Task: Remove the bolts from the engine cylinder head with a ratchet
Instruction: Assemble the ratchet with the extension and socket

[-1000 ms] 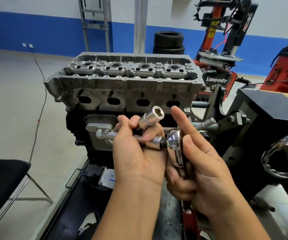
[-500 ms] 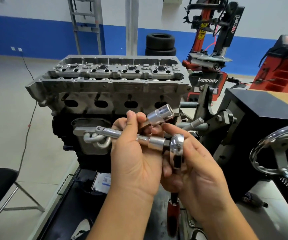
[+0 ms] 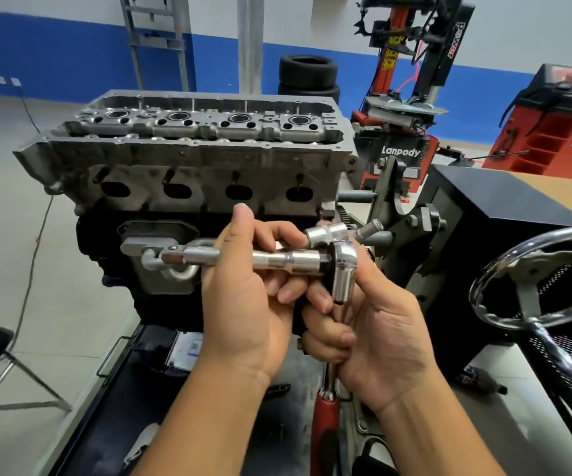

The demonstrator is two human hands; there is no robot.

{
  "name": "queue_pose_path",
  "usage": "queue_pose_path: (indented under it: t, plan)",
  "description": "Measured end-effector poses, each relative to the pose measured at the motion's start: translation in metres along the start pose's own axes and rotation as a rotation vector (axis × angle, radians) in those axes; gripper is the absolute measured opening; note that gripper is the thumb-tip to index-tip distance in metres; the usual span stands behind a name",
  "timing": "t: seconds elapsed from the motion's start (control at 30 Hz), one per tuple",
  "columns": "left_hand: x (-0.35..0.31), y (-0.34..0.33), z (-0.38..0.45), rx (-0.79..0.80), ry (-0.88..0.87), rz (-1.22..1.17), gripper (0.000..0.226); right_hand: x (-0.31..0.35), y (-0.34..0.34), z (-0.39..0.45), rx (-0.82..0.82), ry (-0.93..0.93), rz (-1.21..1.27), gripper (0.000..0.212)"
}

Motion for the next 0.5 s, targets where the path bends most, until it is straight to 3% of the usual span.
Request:
queue_pose_path:
  t: [0.17, 0.33, 0.5]
  plan:
    - [0.005, -0.005, -0.001, 0.065, 0.002, -0.016, 0.038, 0.008, -0.002, -0.004, 0.116, 0.021, 0.052, 0.057]
    - [0.008, -0.017, -0.004, 0.145, -0.043, 0.125, 0.047, 0.018, -0.009, -0.007, 0.222, 0.051, 0.120, 0.062]
    - [0.013, -0.003, -0.001, -0.011, -0.018, 0.286, 0.050, 0.025, -0.009, -0.009, 0.264, 0.064, 0.146, 0.063]
Point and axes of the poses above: each hand's wrist, its own z-axis towards the middle knuckle, its own y-axis out of the back of the hand, x = y × z, the point moved 9 cm from there along z, towards the middle knuckle, and after that the axes turned 10 degrees about y, right-handed, at the moved point
